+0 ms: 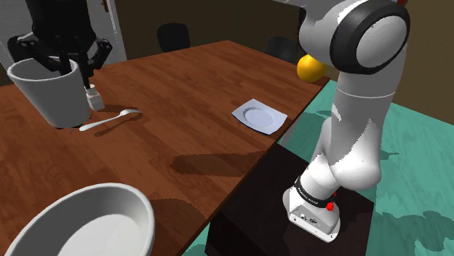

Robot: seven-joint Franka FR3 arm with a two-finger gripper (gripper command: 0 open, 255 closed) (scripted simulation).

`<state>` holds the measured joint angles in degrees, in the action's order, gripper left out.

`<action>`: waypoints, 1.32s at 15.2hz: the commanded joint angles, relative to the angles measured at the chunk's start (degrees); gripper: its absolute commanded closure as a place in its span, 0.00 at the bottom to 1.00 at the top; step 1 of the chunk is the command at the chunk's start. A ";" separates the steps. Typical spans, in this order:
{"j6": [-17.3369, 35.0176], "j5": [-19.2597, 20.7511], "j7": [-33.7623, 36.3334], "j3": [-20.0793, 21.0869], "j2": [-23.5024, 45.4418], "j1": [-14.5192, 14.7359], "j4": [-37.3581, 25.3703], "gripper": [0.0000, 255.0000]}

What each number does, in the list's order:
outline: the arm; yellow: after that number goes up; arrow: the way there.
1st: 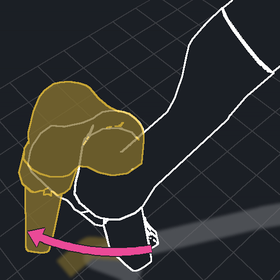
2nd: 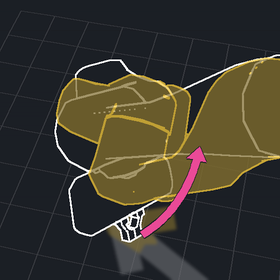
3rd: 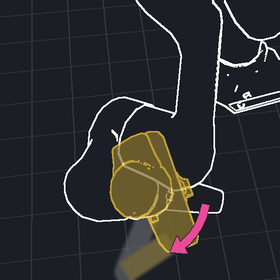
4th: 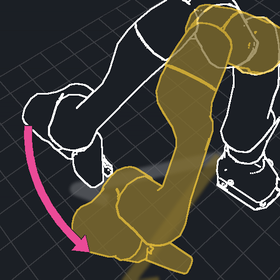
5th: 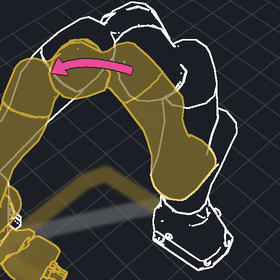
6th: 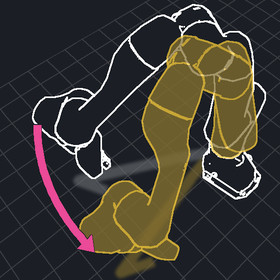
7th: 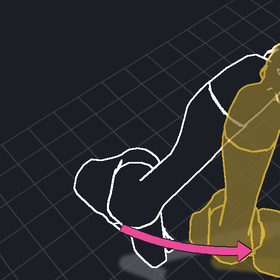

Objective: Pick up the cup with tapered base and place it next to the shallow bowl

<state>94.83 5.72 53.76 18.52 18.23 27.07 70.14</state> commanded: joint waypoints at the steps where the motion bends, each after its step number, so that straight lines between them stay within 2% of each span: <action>1: -0.44 1.20 2.61 0.62 2.16 2.24 -2.48 1.00; 5: -2.31 3.66 7.44 1.52 6.94 7.22 -8.80 1.00; 8: -5.08 6.04 11.05 1.85 12.44 12.11 -16.82 1.00; 20: 6.96 4.77 11.61 2.02 8.11 9.43 -0.39 1.00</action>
<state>100.87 10.52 65.41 20.57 26.45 36.70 68.77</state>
